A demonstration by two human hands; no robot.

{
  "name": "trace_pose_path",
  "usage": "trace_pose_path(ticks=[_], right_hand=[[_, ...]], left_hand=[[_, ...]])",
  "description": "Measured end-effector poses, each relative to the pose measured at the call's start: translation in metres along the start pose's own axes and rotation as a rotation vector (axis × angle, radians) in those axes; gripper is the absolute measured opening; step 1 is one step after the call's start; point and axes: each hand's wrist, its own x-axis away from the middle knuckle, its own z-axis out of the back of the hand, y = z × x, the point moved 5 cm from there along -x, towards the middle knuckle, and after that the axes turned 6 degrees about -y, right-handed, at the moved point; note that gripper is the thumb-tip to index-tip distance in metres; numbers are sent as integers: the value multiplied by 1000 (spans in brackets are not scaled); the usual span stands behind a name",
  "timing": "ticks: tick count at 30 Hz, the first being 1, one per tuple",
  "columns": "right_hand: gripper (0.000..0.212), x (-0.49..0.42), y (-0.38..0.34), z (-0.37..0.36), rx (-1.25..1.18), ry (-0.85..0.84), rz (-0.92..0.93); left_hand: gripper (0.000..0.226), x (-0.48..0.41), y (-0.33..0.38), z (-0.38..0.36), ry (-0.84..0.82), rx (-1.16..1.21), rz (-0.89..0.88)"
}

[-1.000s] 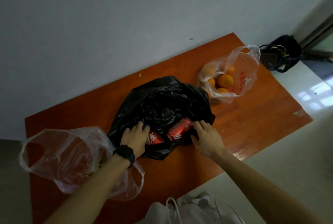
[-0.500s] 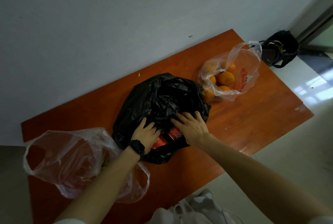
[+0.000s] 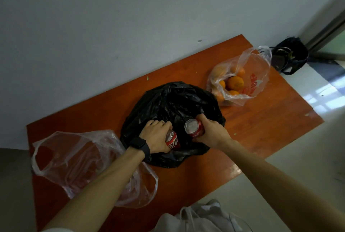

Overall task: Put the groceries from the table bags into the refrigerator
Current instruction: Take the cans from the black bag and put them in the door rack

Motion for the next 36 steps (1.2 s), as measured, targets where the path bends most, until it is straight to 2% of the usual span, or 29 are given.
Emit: trace_pose_path(ticks=[5,8,11,19,27,36], right_hand=[[83,52,5,19,-502,184,-39],[77,81,11,28,-698,265,-48],[74,112,22,40,-824,333,-42],[77,233,84,95,-860,664,-87],[76,430,190,131,-811,1018,-150],[73,659,294,155,-725,1403,-258]], left_hand=[[78,2,14,32,73,447,32],[73,2,35,56,143,646,-6],[73,-1,68,76,178,737,-90],[79,-14,221,117,159,789,-368],[74,8,462,128,66,603,-743],[73,52,724,117,32,641,-1010]])
